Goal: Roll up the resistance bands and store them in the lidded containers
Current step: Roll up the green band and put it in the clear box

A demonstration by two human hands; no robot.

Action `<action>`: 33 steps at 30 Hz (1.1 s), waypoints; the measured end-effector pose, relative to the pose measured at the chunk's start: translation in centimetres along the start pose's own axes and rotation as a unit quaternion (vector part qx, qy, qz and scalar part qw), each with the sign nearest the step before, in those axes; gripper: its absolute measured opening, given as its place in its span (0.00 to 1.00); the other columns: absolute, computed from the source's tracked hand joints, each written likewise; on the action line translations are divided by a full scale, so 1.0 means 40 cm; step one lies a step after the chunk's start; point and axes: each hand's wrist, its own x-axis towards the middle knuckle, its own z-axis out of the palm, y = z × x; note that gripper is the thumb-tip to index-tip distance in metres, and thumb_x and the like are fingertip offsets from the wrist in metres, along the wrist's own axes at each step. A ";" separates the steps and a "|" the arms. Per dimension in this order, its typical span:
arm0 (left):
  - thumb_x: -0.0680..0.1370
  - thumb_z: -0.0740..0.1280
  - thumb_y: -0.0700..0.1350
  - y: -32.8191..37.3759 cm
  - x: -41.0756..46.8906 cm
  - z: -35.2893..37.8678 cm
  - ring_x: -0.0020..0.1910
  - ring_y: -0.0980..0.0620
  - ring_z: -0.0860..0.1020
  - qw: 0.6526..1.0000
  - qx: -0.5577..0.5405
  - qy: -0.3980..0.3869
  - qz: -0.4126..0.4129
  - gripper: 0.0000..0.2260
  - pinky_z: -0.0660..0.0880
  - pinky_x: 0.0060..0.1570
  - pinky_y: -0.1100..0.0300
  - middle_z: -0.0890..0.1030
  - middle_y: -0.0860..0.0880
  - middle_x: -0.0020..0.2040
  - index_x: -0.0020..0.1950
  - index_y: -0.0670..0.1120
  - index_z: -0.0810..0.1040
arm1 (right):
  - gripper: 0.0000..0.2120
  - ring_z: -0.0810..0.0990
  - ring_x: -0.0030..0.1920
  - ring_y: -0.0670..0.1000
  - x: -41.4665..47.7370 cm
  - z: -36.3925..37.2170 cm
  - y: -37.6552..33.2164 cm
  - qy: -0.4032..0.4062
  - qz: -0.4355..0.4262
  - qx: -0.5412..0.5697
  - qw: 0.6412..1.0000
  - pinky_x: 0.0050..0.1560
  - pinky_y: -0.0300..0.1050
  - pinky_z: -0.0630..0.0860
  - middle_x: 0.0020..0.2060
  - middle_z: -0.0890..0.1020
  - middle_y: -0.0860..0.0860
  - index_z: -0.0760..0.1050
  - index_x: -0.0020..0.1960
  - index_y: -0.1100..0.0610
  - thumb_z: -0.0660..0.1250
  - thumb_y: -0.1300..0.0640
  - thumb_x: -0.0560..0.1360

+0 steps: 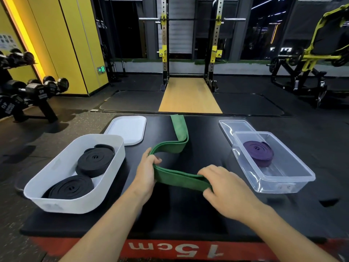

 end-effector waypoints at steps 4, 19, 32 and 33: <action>0.77 0.60 0.43 -0.022 -0.004 -0.055 0.57 0.54 0.71 0.907 0.407 -0.040 0.101 0.13 0.68 0.60 0.56 0.70 0.54 0.57 0.56 0.48 0.81 | 0.25 0.70 0.61 0.51 -0.004 0.082 0.000 0.029 0.036 0.003 0.999 0.56 0.49 0.76 0.58 0.68 0.44 0.76 0.62 0.49 0.48 0.46 0.74; 0.71 0.65 0.46 0.014 0.011 -0.111 0.45 0.50 0.79 0.895 0.439 -0.069 0.045 0.04 0.72 0.45 0.54 0.78 0.50 0.45 0.40 0.50 0.79 | 0.17 0.69 0.58 0.44 0.007 0.143 0.034 0.097 0.001 0.182 0.978 0.58 0.36 0.68 0.52 0.67 0.37 0.76 0.52 0.45 0.63 0.67 0.74; 0.82 0.63 0.43 0.034 0.110 0.021 0.62 0.41 0.77 0.720 0.670 -0.135 0.116 0.13 0.74 0.56 0.50 0.75 0.46 0.67 0.67 0.49 0.74 | 0.22 0.66 0.61 0.42 0.049 0.152 0.010 0.102 0.120 0.252 0.955 0.58 0.23 0.59 0.59 0.70 0.35 0.79 0.43 0.44 0.58 0.70 0.76; 0.82 0.61 0.41 0.043 0.110 0.024 0.62 0.40 0.77 0.700 0.692 -0.135 0.115 0.15 0.74 0.55 0.50 0.74 0.47 0.67 0.68 0.49 0.73 | 0.20 0.65 0.60 0.40 0.052 0.154 0.002 0.109 0.124 0.245 0.955 0.57 0.23 0.60 0.59 0.69 0.35 0.79 0.44 0.45 0.58 0.69 0.76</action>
